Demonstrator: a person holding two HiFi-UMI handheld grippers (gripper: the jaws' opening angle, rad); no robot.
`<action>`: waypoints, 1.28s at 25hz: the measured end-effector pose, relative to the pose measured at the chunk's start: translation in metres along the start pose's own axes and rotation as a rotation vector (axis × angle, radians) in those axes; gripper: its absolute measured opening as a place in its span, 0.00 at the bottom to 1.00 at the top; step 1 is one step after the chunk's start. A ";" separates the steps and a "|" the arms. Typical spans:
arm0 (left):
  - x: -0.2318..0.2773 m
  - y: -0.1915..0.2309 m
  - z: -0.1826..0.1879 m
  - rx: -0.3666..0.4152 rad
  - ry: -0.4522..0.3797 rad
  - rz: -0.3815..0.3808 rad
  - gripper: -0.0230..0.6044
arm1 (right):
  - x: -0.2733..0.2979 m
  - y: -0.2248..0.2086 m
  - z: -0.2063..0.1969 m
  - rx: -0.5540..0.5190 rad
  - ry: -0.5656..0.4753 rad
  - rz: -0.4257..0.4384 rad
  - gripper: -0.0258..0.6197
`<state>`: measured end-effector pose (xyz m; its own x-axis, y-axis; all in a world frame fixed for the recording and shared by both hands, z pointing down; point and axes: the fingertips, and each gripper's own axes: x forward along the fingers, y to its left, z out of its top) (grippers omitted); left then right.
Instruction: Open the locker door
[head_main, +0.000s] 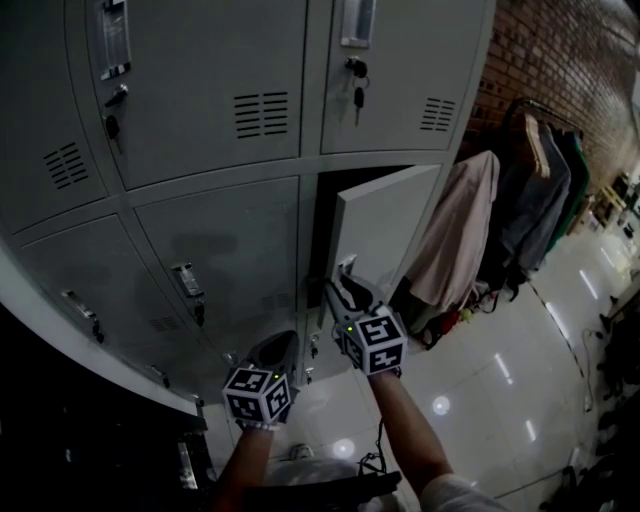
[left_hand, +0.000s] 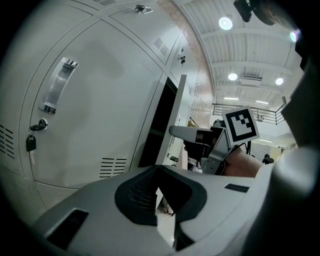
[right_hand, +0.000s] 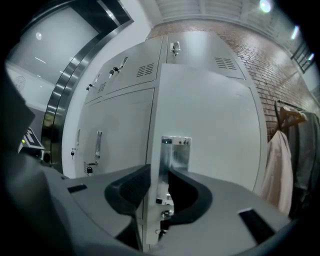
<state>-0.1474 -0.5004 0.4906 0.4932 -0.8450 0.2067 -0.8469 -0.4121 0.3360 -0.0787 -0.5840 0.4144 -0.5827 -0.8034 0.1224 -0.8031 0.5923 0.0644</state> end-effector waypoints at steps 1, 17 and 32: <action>0.001 -0.003 0.000 0.002 0.002 -0.003 0.03 | -0.003 -0.001 -0.001 -0.002 0.000 -0.004 0.24; 0.010 -0.028 -0.013 0.003 0.023 -0.031 0.03 | -0.023 -0.007 -0.001 -0.048 -0.008 -0.109 0.35; 0.020 -0.051 -0.021 0.020 0.046 -0.072 0.03 | -0.078 -0.017 -0.006 -0.045 -0.020 -0.153 0.34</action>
<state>-0.0905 -0.4890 0.4965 0.5609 -0.7966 0.2254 -0.8128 -0.4781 0.3328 -0.0193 -0.5313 0.4094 -0.4570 -0.8851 0.0879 -0.8765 0.4650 0.1247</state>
